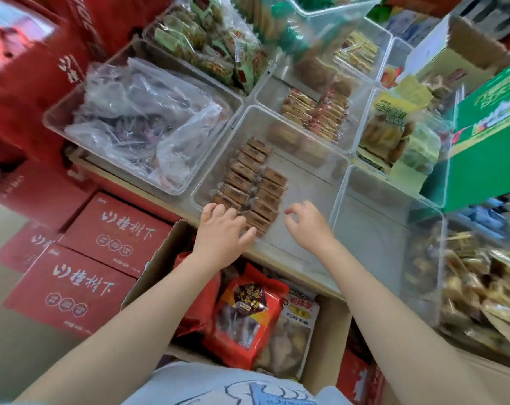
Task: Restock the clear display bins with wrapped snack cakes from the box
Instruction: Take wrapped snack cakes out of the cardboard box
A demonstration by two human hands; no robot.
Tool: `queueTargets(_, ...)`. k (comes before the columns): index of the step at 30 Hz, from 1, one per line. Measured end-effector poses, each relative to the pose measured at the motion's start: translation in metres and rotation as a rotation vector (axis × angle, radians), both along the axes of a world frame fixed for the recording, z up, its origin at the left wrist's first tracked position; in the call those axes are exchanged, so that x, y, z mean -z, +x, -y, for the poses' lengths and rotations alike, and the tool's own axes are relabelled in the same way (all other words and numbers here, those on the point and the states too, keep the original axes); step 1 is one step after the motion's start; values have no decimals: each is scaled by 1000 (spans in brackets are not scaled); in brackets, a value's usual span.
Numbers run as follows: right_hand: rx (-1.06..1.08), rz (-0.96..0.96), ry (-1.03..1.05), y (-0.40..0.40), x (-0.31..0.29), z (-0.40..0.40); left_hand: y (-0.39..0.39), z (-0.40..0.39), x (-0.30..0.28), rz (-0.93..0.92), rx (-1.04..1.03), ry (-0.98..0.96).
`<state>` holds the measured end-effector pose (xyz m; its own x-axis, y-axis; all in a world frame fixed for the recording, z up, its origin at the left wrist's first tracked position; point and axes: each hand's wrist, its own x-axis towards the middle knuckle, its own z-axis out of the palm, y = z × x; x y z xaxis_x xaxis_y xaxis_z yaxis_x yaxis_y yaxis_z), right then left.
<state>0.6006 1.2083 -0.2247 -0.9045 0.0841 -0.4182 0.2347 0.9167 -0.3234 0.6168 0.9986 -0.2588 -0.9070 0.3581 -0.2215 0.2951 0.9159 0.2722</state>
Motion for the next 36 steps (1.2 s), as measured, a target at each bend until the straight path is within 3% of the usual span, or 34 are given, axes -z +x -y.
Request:
queueTargets(6,55,-229,-187,87,-64,-29,13,-8,-28,-1,14,-60)
queueTargets(10,100,-422,-177,161,-111,-83,48,-69,-64,-78,49,248)
queueTargets(14,280,-597,-132,249,-147,-151,129,-158,-96,201,195,513)
queueTargets(18,516,-667,-61,342,-163,-222,224,-245,-110,386,389,651)
queueTargets(20,608,-609,-48,382,-157,-253,267,-280,-113,456,440,714)
queueTargets(23,623,-377,-37,424,-140,-289,315,-318,-115,562,420,776)
queueTargets(31,323,97,21,434,-64,-343,340,-335,-100,600,253,944)
queueTargets(36,65,404,356,425,-10,-361,345,-337,-99,600,204,953)
